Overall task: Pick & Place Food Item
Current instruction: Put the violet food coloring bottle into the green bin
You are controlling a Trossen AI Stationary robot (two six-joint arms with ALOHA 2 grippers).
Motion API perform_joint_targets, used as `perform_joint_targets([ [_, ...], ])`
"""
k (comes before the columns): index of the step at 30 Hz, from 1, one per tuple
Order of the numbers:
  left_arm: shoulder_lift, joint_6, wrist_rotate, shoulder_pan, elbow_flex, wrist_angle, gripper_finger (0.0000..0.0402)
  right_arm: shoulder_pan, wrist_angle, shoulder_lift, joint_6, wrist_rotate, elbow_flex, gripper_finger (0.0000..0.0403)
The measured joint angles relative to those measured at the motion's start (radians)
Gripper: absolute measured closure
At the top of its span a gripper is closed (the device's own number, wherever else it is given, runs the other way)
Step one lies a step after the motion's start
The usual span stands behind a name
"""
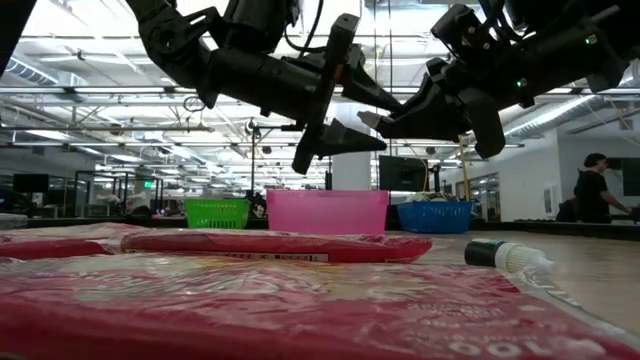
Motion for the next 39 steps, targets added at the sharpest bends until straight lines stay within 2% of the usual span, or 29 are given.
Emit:
perform_joint_targets([
  [7,0.000,0.002,0.003,0.013,0.000,0.027,0.0254,0.000,-0.005,0.000,0.003,0.001,0.000,0.0341],
  [14,0.000,0.002,0.002,0.018,-0.001,0.019,0.0311,0.000,-0.007,0.000,0.008,0.003,0.000,0.0340],
  [22,-0.004,0.005,0.043,0.029,-0.001,0.009,0.0311,0.000,-0.007,0.000,0.026,0.000,0.000,0.0311],
  [24,-0.013,0.005,0.083,0.045,-0.001,-0.002,0.0311,0.000,-0.001,0.000,0.061,0.001,0.000,0.0300],
  [28,-0.056,0.029,0.165,0.088,-0.001,-0.045,0.0319,-0.001,0.009,-0.002,0.114,0.004,0.002,0.0285],
  [31,-0.107,0.074,0.168,0.100,-0.002,-0.120,0.0326,-0.001,0.011,-0.003,0.145,0.007,0.003,0.0281],
  [33,-0.147,0.101,0.141,0.105,-0.003,-0.180,0.0327,-0.001,-0.011,-0.010,0.177,0.009,0.002,0.0280],
  [39,-0.306,0.178,-0.060,0.108,-0.044,-0.359,0.0323,0.003,-0.148,-0.111,0.262,-0.003,-0.001,0.0284],
])
